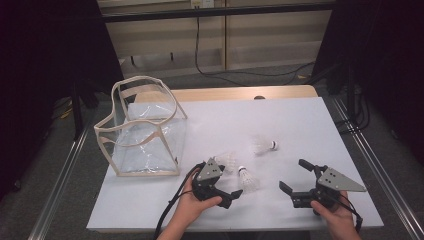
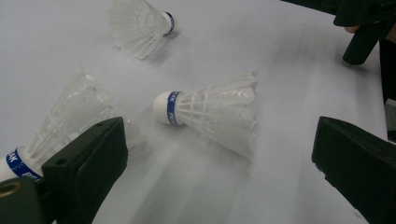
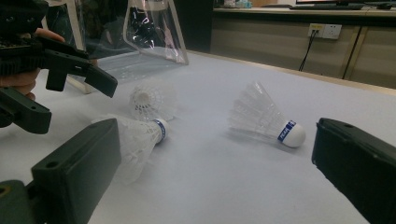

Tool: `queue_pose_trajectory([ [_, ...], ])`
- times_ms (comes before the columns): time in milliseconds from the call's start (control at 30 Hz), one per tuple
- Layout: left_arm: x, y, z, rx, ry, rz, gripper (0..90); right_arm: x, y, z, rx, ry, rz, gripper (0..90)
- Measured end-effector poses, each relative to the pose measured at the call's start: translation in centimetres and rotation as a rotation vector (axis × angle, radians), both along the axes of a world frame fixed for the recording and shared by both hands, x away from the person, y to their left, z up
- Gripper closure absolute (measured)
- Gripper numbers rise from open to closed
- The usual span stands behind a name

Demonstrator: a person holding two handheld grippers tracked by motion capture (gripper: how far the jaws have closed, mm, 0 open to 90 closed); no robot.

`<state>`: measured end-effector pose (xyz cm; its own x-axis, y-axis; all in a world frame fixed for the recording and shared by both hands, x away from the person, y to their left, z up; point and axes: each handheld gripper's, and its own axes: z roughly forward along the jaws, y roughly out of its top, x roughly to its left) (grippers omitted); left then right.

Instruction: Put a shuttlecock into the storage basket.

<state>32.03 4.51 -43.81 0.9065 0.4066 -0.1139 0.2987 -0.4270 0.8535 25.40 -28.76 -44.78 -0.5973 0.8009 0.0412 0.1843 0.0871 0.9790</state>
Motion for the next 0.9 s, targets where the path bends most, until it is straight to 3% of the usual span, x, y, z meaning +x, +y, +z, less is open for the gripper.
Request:
queue_pose_trajectory([
  [467,0.1,-1.1,0.2,-0.02,0.035,0.024,3.7,0.0,0.0,0.0,0.0,-0.002,0.002,0.9],
  [900,0.1,-1.8,0.0,0.009,0.056,0.028,9.1,0.0,-0.1,0.0,0.001,-0.002,0.002,1.0],
])
